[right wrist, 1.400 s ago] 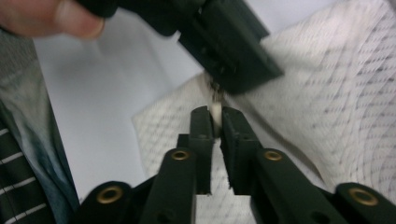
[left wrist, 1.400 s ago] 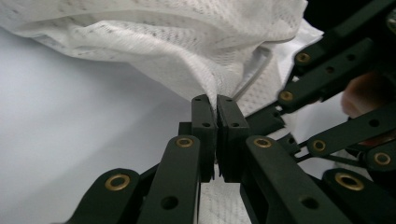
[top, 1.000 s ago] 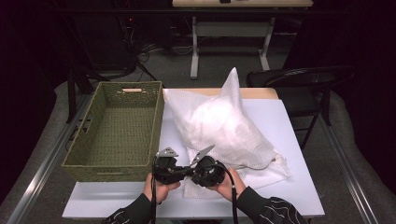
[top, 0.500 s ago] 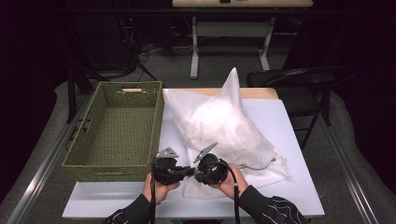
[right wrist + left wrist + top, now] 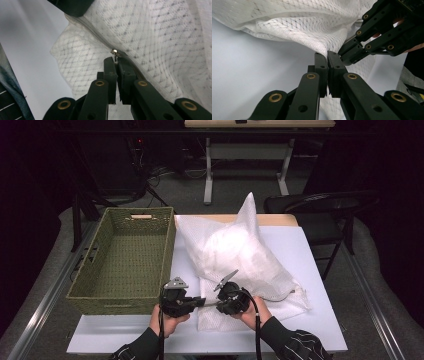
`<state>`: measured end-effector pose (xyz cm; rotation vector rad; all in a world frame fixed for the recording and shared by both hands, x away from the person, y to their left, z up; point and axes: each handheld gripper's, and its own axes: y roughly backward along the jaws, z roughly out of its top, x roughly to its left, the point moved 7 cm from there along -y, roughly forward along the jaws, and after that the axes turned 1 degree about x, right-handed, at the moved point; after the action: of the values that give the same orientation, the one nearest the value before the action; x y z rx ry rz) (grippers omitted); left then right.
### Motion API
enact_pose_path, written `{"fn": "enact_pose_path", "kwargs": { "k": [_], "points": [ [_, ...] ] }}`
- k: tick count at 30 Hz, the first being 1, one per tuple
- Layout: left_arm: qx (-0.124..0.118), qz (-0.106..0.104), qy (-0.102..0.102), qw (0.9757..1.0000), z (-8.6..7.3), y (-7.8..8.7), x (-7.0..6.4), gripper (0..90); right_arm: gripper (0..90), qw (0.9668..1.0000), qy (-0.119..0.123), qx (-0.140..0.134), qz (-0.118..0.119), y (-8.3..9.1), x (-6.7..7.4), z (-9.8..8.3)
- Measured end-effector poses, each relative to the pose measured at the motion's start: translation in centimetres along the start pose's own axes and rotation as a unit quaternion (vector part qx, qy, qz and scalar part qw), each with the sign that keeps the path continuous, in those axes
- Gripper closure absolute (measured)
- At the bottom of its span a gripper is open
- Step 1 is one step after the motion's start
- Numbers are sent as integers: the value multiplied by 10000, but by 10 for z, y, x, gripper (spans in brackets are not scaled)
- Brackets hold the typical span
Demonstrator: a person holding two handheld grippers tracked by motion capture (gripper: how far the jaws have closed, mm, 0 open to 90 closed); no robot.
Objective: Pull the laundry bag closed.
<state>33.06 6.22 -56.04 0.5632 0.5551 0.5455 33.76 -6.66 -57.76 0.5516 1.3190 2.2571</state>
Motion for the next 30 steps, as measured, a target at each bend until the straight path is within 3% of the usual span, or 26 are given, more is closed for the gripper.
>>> {"fn": "enact_pose_path", "kwargs": {
  "k": [10, 19, 30],
  "points": [
    [1, 68, -76, 9999, 0, 1, 2, 879, 869, 10000, -13, 24, -35, 1, -4, -3],
    [-57, 196, -13, 9998, 0, 3, 6, 878, 869, 9998, -97, 67, -145, 5, -12, -9],
    [35, 395, 72, 9992, -3, 8, 11, 876, 869, 9994, -226, 129, -228, 10, -18, -18]
  ]
}}
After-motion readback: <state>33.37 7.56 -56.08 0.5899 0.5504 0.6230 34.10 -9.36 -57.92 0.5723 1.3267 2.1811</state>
